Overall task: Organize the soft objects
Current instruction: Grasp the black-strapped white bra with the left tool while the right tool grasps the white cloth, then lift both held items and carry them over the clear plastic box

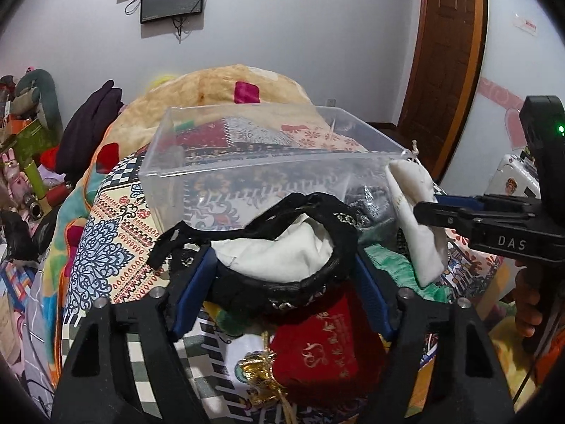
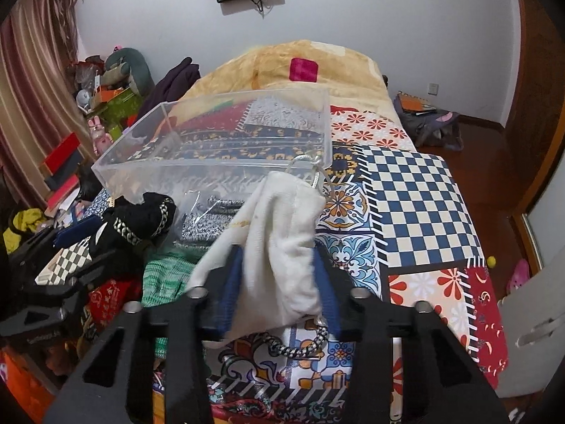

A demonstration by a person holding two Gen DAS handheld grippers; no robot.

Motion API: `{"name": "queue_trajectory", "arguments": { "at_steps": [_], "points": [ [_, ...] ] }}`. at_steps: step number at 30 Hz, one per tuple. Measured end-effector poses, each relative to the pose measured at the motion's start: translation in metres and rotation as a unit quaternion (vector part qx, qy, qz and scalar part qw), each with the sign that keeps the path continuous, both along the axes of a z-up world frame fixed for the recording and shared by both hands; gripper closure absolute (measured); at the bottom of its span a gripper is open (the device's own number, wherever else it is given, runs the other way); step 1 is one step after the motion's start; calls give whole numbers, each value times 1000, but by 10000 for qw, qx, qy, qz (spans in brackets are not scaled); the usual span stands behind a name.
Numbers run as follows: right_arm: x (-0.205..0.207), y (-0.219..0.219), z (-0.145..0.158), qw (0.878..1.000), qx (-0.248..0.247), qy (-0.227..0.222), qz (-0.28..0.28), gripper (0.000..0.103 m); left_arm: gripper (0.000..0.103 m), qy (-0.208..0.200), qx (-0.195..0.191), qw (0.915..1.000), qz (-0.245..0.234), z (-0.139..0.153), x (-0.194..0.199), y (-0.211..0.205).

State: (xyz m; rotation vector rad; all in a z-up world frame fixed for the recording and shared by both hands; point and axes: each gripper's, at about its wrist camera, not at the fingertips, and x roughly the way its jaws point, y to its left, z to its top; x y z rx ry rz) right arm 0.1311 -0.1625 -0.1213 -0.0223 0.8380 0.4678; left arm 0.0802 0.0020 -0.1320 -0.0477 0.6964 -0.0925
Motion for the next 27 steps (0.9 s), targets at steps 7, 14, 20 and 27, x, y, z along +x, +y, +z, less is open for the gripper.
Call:
{"name": "queue_trajectory", "arguments": {
  "at_steps": [7, 14, 20, 27],
  "points": [
    [0, 1, 6, 9999, 111, -107, 24, 91, 74, 7, -251, 9997, -61, 5, 3, 10],
    [-9, 0, 26, 9985, 319, -421, 109, 93, 92, -164, -411, 9990, -71, 20, -6, 15],
    [-13, -1, 48, 9960, 519, -715, 137, 93, 94, -491, -495, 9975, 80, 46, -17, 24],
    [-11, 4, 64, 9935, 525, -989, 182, 93, 94, -952, -541, 9937, 243, 84, -24, 37]
  ]
}}
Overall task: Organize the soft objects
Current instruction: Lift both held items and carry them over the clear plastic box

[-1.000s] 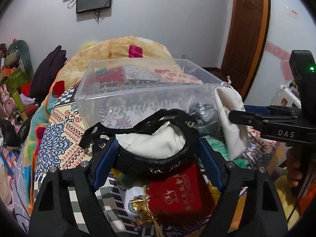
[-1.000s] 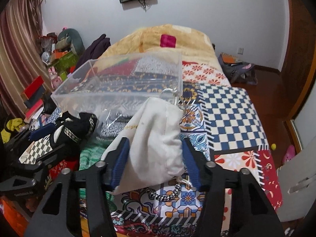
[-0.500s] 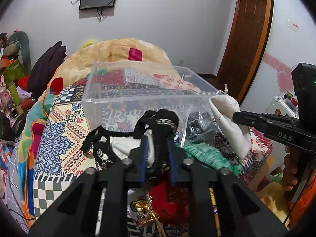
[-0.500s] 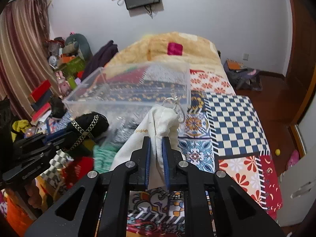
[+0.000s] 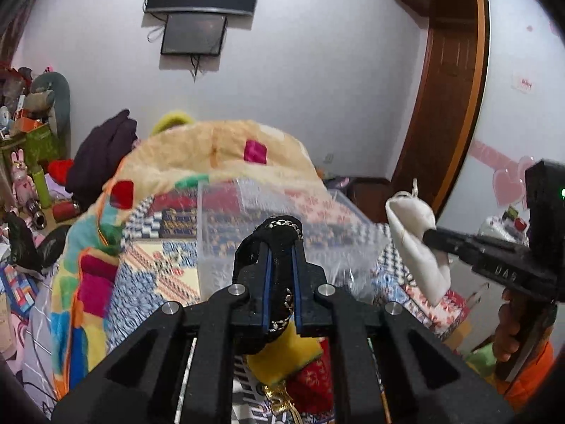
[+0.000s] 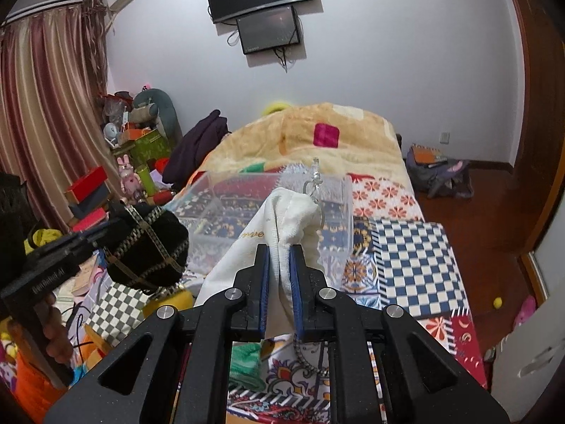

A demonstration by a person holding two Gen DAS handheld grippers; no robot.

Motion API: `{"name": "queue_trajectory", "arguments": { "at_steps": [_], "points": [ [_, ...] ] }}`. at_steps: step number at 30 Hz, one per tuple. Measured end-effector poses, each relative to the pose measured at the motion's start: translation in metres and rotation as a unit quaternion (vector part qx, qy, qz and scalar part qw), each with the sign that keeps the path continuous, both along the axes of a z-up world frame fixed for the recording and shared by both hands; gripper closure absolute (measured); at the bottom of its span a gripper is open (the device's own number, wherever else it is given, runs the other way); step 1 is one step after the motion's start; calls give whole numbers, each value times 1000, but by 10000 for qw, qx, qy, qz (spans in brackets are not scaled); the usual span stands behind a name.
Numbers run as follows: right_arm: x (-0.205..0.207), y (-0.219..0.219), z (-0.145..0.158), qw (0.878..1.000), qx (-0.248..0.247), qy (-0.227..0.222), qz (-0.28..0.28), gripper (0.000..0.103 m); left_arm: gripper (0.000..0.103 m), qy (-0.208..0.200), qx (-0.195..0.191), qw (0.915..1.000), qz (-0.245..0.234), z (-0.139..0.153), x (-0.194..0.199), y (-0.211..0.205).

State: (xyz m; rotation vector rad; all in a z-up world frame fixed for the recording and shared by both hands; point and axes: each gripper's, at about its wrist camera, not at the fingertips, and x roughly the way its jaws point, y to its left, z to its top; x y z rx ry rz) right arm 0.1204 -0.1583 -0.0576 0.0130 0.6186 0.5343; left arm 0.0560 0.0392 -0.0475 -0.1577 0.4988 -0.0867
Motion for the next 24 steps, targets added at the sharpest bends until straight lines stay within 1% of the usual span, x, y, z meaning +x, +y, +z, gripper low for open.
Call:
{"name": "queue_trajectory", "arguments": {
  "at_steps": [7, 10, 13, 16, 19, 24],
  "points": [
    [16, 9, 13, 9997, -35, -241, -59, 93, 94, -350, 8, 9994, 86, 31, 15, 7],
    [26, 15, 18, 9994, -61, -334, -92, 93, 94, -451, 167, 9987, 182, 40, 31, 4],
    [35, 24, 22, 9991, -99, -393, -115, 93, 94, -482, 282, 9981, 262, 43, 50, 2],
    [46, 34, 22, 9988, -203, -424, -143, 93, 94, -395, 313, 9983, 287, 37, 71, 2],
    [58, 40, 19, 9990, -259, -333, -151, 93, 94, -210, 285, 9989, 292, 26, 92, 2],
    [77, 52, 5, 9986, -472, -154, -178, 93, 94, 229, 253, 9990, 283, 1, 122, 3]
  ]
}}
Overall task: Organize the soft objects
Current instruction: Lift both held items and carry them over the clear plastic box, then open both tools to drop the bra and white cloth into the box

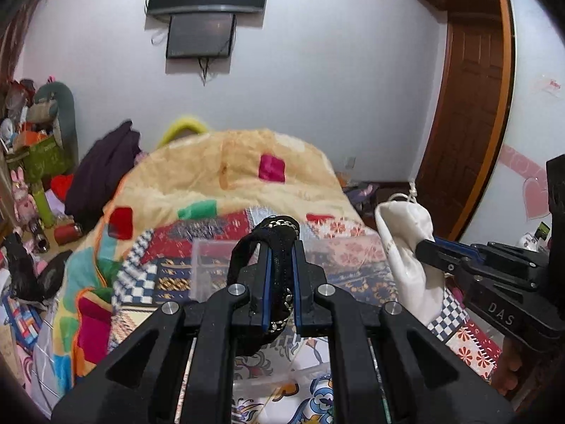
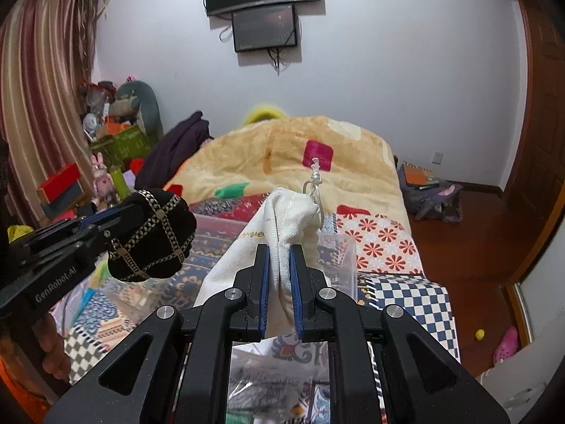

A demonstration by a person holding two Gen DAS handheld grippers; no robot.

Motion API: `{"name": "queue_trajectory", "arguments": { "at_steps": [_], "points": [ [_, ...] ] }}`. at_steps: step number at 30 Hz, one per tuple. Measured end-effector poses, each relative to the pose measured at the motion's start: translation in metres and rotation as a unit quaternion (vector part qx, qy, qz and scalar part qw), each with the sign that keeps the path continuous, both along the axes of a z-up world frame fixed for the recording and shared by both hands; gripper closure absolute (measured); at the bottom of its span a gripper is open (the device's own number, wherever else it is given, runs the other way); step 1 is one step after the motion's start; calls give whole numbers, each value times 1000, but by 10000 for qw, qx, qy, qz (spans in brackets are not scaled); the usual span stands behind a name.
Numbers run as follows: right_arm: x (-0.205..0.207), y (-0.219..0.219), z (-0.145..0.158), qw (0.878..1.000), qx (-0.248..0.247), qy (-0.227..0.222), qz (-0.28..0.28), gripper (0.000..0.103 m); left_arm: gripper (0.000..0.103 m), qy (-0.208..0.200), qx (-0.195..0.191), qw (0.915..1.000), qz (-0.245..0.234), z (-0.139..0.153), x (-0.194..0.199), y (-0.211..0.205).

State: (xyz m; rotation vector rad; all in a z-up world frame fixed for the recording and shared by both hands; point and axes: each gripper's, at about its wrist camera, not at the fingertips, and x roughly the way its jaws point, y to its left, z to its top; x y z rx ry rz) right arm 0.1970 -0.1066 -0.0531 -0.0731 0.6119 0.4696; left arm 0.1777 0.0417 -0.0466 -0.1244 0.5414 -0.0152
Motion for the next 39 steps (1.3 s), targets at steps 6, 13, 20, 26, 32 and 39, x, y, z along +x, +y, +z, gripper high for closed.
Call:
{"name": "queue_trajectory", "arguments": {
  "at_steps": [6, 13, 20, 26, 32, 39],
  "points": [
    [19, 8, -22, 9991, -239, 363, 21, 93, 94, 435, 173, 9988, -164, -25, 21, -10],
    [32, 17, -42, 9952, -564, 797, 48, 93, 94, 816, 264, 9958, -313, -47, 37, -20],
    [32, 17, -50, 9921, -743, 1005, 116, 91, 87, 1061, 298, 9928, -463, -58, 38, -26],
    [19, 9, -36, 9946, -656, 794, 165, 64, 56, 926, 246, 9945, -421, -49, 26, -21],
    [-4, -2, -9, 9982, -456, 360, 172, 44, 37, 575, 205, 9974, -381, -27, 3, -14],
    [-35, -12, 13, 9995, -283, -55, 159, 27, 11, 169, 221, 9992, -274, -2, -32, -9]
  ]
}}
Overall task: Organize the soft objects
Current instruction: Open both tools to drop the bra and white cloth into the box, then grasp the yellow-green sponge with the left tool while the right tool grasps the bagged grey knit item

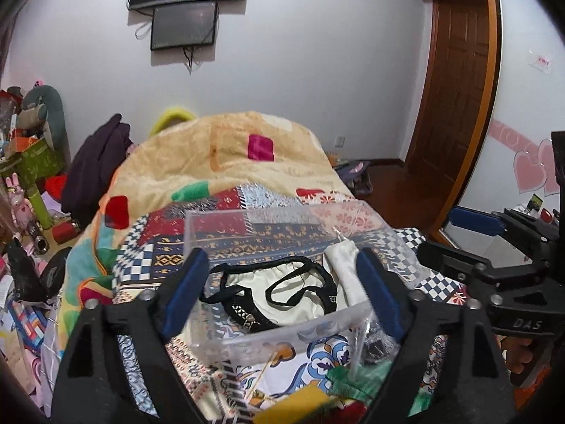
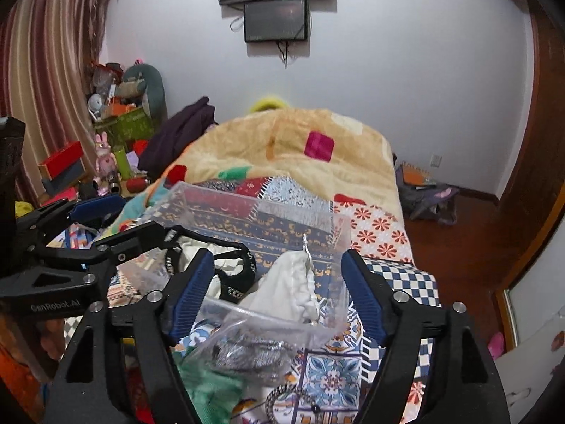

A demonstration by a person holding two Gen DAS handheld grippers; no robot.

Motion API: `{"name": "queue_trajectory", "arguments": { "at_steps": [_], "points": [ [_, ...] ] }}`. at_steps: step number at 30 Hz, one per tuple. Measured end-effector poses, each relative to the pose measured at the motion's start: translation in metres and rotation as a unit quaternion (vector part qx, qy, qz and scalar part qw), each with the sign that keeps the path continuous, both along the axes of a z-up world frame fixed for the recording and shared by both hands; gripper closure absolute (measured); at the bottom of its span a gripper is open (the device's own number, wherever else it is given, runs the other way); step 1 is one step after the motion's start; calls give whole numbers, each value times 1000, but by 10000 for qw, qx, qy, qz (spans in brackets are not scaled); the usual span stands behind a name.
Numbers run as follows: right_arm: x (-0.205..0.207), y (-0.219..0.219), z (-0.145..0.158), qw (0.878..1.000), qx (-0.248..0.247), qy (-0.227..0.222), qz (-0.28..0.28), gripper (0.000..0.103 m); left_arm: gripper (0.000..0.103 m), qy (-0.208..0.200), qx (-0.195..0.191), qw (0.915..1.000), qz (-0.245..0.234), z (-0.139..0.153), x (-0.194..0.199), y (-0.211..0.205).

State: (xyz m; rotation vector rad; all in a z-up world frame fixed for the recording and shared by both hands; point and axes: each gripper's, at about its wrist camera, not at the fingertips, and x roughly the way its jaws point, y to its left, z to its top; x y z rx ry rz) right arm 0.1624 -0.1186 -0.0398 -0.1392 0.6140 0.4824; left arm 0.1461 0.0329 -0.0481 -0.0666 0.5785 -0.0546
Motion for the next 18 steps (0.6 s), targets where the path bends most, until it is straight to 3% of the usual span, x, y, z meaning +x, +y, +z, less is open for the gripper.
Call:
{"name": "queue_trajectory", "arguments": {
  "at_steps": [3, 7, 14, 18],
  "points": [
    [-11, -5, 0, 10000, 77, -54, -27, 20, 2, -128, 105, 9999, 49, 4, -16, -2],
    [-19, -5, -12, 10000, 2, 41, -64, 20, 1, -34, 182, 9998, -59, -3, -31, -5],
    [-15, -10, -51, 9979, -20, 633, -117, 20, 1, 363, 243, 9990, -99, -41, -48, -9],
    [-13, -9, -67, 9959, -24, 901, -107, 20, 1, 754, 24, 9971, -68, -69, -48, -3]
  ]
}}
